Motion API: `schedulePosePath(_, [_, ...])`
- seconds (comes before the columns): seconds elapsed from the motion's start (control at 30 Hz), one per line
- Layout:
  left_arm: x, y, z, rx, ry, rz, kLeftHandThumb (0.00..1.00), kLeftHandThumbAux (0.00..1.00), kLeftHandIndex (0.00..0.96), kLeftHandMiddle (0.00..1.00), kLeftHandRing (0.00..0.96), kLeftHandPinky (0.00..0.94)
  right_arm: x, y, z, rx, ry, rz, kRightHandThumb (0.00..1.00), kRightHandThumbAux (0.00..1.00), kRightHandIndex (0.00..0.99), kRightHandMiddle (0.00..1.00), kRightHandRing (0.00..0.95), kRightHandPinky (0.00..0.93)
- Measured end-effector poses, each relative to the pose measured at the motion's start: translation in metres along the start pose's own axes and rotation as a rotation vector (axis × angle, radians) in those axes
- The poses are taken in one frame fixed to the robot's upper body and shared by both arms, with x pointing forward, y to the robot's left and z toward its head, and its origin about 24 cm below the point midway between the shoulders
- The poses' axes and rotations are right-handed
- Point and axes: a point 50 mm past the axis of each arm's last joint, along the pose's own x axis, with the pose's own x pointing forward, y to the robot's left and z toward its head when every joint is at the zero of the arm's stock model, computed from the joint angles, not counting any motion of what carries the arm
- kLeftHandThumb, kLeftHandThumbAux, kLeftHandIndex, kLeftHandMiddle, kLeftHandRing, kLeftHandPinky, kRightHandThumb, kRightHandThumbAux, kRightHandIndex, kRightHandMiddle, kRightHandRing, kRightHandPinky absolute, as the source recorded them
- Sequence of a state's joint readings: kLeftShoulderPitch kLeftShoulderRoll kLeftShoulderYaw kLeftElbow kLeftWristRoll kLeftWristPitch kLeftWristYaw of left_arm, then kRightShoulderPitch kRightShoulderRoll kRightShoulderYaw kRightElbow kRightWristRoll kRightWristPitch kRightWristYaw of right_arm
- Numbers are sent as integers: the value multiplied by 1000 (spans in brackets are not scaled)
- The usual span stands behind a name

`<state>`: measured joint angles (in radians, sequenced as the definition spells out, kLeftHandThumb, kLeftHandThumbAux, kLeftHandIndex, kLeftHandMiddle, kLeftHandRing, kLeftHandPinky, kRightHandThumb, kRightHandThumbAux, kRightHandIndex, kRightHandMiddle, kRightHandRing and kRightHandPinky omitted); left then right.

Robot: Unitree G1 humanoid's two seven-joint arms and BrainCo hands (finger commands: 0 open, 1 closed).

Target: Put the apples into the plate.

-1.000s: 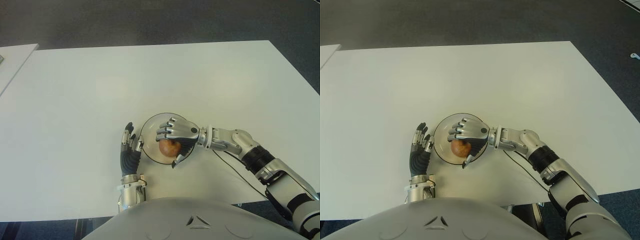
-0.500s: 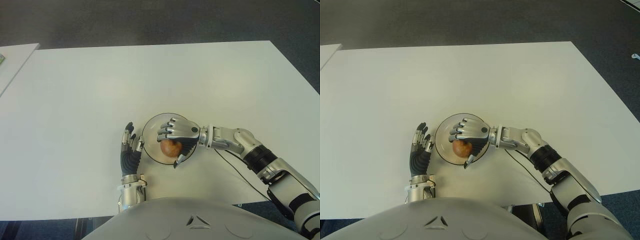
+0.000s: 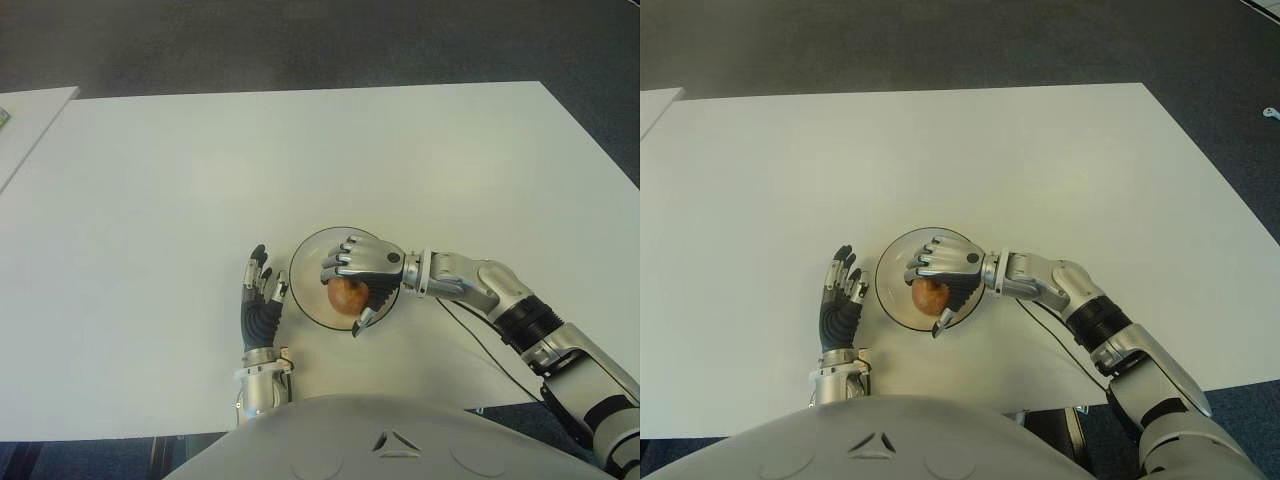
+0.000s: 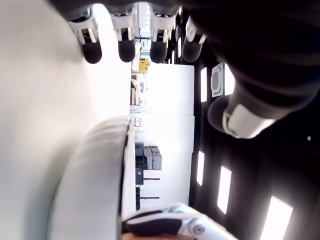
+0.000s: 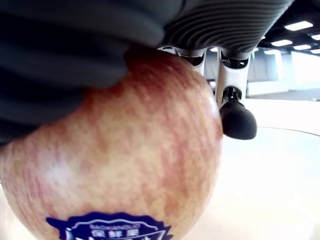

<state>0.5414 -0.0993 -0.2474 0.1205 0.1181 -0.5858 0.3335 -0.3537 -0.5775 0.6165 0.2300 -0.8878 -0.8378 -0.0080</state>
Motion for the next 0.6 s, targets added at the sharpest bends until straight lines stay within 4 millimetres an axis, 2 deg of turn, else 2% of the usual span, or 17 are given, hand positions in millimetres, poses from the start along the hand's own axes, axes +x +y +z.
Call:
schedulePosePath(0.33, [0,1,0,-12,3,8,0,544,0,0,0,0,-4,1,1,35,23,-15,45,287,0,0,0,0])
schedulePosePath(0.6, [0,1,0,-18,4,12,2,546,0,0,0,0,-4,-4,0,30,27,-39,69,284,0,0,0,0])
